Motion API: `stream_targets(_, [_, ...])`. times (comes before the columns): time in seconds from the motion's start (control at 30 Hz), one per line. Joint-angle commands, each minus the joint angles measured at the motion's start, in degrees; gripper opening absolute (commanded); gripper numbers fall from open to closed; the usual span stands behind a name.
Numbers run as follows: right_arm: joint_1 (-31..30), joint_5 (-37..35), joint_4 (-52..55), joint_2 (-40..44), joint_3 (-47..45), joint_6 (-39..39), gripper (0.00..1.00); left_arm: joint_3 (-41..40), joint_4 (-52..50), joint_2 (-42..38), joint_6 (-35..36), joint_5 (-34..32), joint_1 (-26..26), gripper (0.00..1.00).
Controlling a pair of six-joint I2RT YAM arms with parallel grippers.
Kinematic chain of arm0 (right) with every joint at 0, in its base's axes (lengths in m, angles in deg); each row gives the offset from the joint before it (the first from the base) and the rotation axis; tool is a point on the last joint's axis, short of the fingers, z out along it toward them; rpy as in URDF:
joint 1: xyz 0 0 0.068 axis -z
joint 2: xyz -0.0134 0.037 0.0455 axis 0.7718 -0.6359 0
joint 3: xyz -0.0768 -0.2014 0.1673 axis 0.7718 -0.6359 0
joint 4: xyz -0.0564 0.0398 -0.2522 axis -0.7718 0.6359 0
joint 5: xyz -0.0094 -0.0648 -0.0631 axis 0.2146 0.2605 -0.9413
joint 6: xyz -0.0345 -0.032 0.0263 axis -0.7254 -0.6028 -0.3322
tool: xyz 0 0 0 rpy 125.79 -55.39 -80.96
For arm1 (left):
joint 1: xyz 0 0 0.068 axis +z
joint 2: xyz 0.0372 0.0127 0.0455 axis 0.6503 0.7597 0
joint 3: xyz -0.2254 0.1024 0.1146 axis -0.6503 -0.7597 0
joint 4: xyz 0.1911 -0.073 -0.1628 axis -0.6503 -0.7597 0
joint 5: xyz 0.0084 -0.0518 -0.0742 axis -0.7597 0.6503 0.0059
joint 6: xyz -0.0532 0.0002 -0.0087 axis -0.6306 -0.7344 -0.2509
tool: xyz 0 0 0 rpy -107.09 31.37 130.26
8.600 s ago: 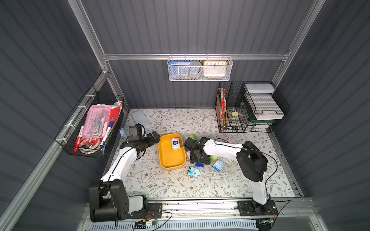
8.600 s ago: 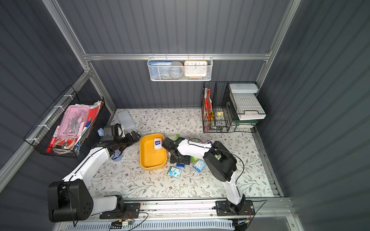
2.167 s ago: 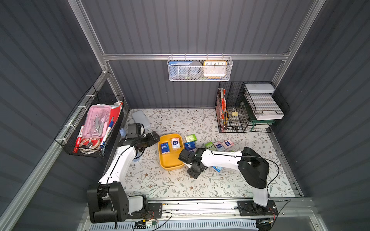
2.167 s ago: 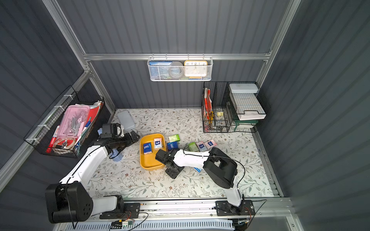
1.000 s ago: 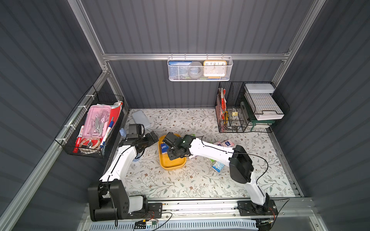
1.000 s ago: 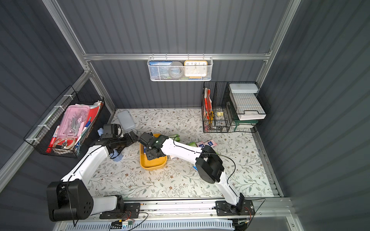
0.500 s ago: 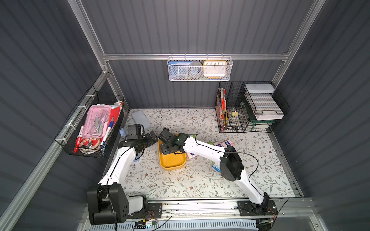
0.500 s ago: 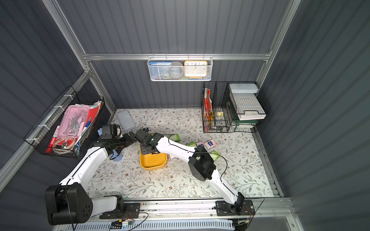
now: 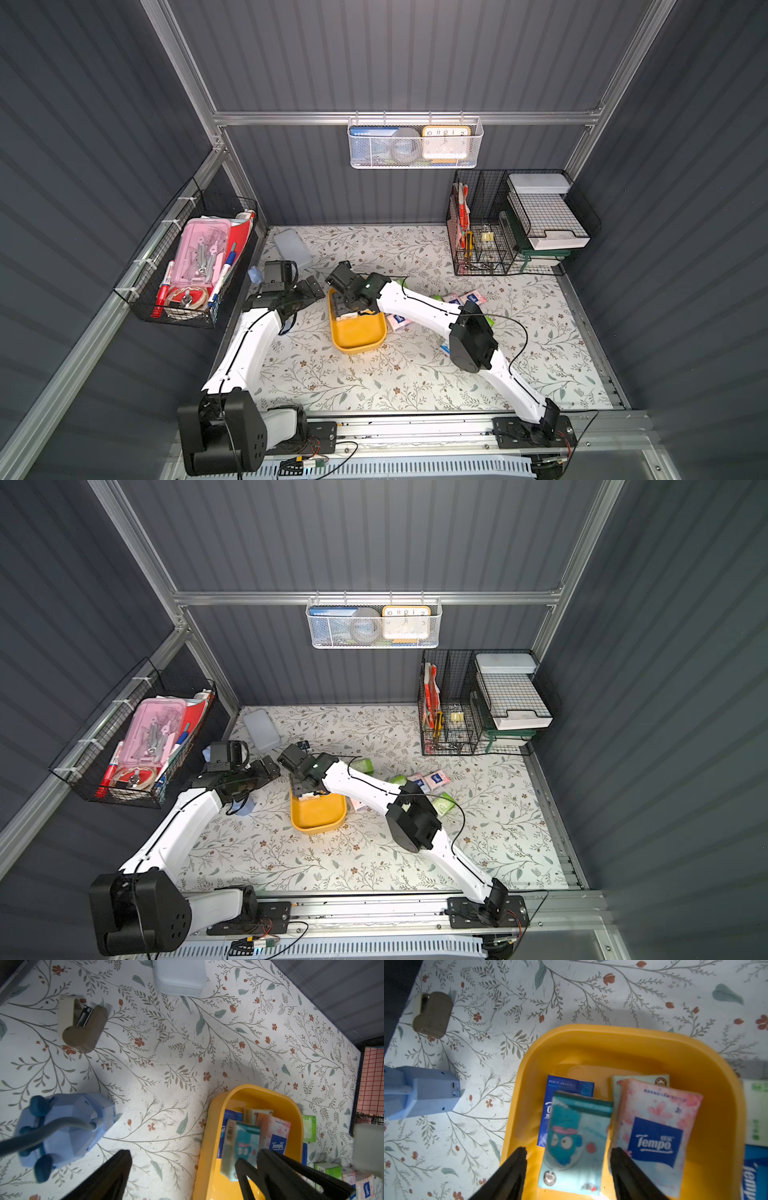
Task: Put the pocket tissues into the storage box
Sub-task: Place the pocket tissues in the storage box, then pick up the pocket tissues from the center of the board.
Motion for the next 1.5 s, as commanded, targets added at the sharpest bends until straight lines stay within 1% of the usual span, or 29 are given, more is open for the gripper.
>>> stream_targets(0.0, [0.19,-1.35,0.12,0.58,1.35,-0.32,0.7,0.73,-1.81,-0.71,-0.7,-0.05,0.1,0.99])
stream_targets(0.17, [0.28,-2.26,-1.09,3.42,-0.62,-0.26,0.71,0.7,-1.61,-0.62,-0.74,1.09,0.1,0.99])
stream_targets(0.3, [0.45,-2.95,-4.32,8.73,-5.63,-0.11,0.71,1.09,-1.64,-0.44,-0.53,2.08,0.1,0.99])
stream_targets(0.47, [2.46,-1.97,-4.35,14.86,-11.14,1.75,0.71,2.63,-1.07,1.0,2.61,4.67,0.1,0.99])
stream_targets(0.53, [4.09,-1.07,-4.04,17.66,-14.97,3.75,0.7,3.33,-0.98,1.94,4.03,5.79,0.1,0.99])
stream_targets(0.63, [6.42,1.27,-5.06,21.61,-21.19,5.17,0.69,3.74,-0.05,2.96,3.92,8.14,0.1,0.99])
stream_targets(0.73, [8.02,2.61,-5.43,25.38,-27.12,3.84,0.69,3.81,1.97,3.6,3.14,11.36,0.12,0.99])
stream_targets(0.83, [9.46,4.58,-3.41,28.52,-32.2,2.04,0.68,4.21,2.58,4.28,2.99,15.04,0.1,0.99])
stream_targets(0.9, [10.44,6.92,-1.81,30.19,-35.35,0.61,0.65,4.68,2.58,4.73,2.98,16.86,0.1,0.99])
stream_targets(0.97, [11.6,8.98,-2.36,31.52,-39.2,-0.41,0.59,4.89,2.71,5.0,2.92,18.17,0.13,0.99])
stream_targets(1.03, [13.04,12.16,-5.26,32.48,-43.56,-2.41,0.52,5.02,2.91,5.22,2.57,18.88,0.1,0.99])
stream_targets(1.07, [13.9,13.86,-6.88,32.63,-45.37,-2.79,0.47,5.1,2.87,5.27,2.55,19.01,0.1,0.99])
stream_targets(1.1, [14.9,15.69,-8.72,32.58,-47.16,-3.23,0.45,5.15,2.85,5.33,2.42,19.11,0.12,0.99])
stream_targets(1.17, [16.58,19.58,-10.9,31.45,-48.87,-3.87,0.46,5.05,2.72,5.27,2.43,19.27,0.1,0.99])
stream_targets(1.23, [17.68,22.79,-12.22,29.56,-49.32,-5.12,0.51,5.12,2.35,5.02,2.4,19.21,0.1,0.99])
stream_targets(1.33, [18.13,23.93,-13.68,26.68,-48.67,-7.27,0.6,5.0,1.71,4.33,2.64,18.51,0.1,0.99])
stream_targets(1.47, [18.63,24.0,-15.5,24.02,-47.4,-8.36,0.64,5.19,0.37,3.73,3.29,16.97,0.1,0.99])
